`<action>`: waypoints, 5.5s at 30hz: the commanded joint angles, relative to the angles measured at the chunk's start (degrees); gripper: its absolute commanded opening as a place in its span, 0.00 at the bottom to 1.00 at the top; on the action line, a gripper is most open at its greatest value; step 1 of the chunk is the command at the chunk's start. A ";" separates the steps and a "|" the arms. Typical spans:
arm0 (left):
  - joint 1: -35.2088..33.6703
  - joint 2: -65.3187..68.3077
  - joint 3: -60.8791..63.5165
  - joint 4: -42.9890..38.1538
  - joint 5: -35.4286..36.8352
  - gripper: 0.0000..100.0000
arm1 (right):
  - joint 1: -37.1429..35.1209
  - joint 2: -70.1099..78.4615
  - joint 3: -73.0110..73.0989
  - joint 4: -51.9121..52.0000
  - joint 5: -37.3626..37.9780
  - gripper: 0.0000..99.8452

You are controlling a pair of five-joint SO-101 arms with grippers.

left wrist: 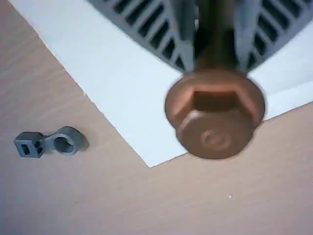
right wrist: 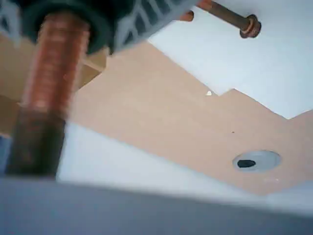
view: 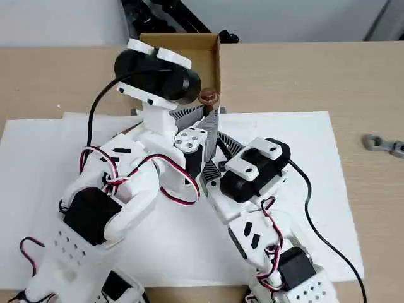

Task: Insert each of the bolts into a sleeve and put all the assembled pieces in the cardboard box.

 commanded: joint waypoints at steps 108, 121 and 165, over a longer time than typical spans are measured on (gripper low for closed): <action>-42.90 0.97 20.18 6.42 -22.86 0.11 | 14.55 129.98 -106.29 -7.08 -6.33 0.18; -41.23 16.79 1.10 11.78 -32.88 0.15 | 17.80 110.46 -106.29 21.58 -9.67 0.18; -35.34 84.66 -57.89 24.44 -53.89 0.15 | 30.64 36.44 -47.21 54.29 9.49 0.18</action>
